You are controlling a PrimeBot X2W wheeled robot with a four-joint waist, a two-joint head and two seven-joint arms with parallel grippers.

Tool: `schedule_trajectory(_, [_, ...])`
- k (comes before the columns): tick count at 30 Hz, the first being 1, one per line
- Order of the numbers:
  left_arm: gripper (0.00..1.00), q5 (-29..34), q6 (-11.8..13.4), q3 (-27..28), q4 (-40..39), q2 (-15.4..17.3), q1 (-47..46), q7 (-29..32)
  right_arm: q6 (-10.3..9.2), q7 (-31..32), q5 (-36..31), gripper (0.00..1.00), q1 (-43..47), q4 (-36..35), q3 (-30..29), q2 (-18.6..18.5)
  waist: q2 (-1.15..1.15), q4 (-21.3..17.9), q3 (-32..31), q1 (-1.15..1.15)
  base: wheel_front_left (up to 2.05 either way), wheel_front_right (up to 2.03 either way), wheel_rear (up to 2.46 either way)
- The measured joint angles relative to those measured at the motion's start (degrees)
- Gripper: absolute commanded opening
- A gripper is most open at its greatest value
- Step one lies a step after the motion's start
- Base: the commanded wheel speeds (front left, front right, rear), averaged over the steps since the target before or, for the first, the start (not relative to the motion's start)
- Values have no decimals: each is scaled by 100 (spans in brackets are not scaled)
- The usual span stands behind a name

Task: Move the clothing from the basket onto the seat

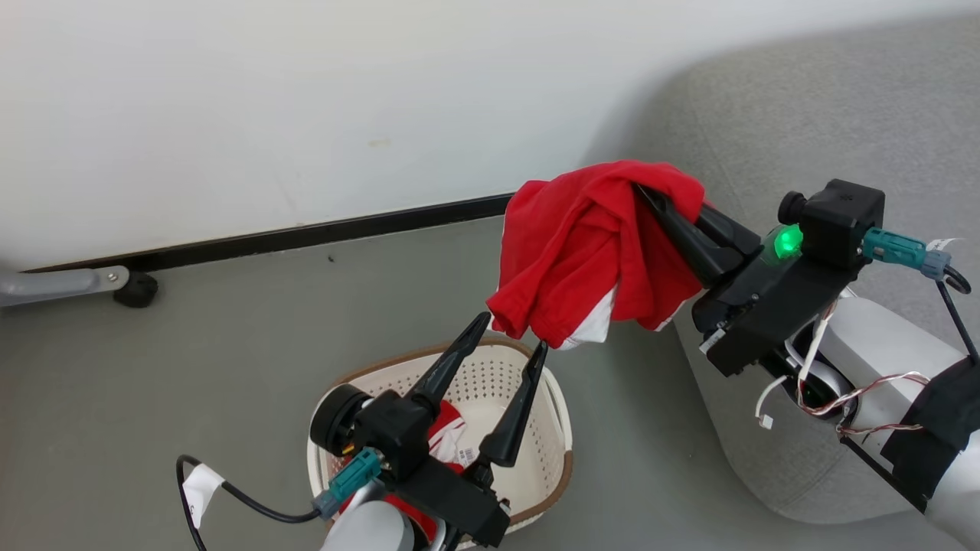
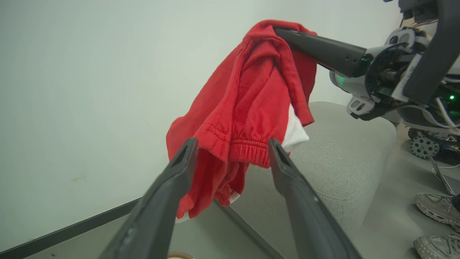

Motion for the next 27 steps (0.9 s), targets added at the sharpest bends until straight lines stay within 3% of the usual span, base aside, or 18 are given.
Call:
schedule_trajectory(5, [100, 9, -4, -25, -52, -18, 51, 0, 0, 0, -3, 0, 125, -16, -148, -19, 0, -456, -5, 0, 0, 0, 0])
schedule_trajectory(13, [100, 91, -51, -166, -92, -51, 36, 0, -23, 0, -21, 0, 354, -76, -576, -237, 0, -850, 144, 0, 0, 0, 0])
schedule_trajectory(27, [100, 252, -101, -288, -146, -56, -191, 0, -572, -1, -214, 0, 122, 5, -1964, -935, 0, -1024, 868, 0, 0, 0, 0])
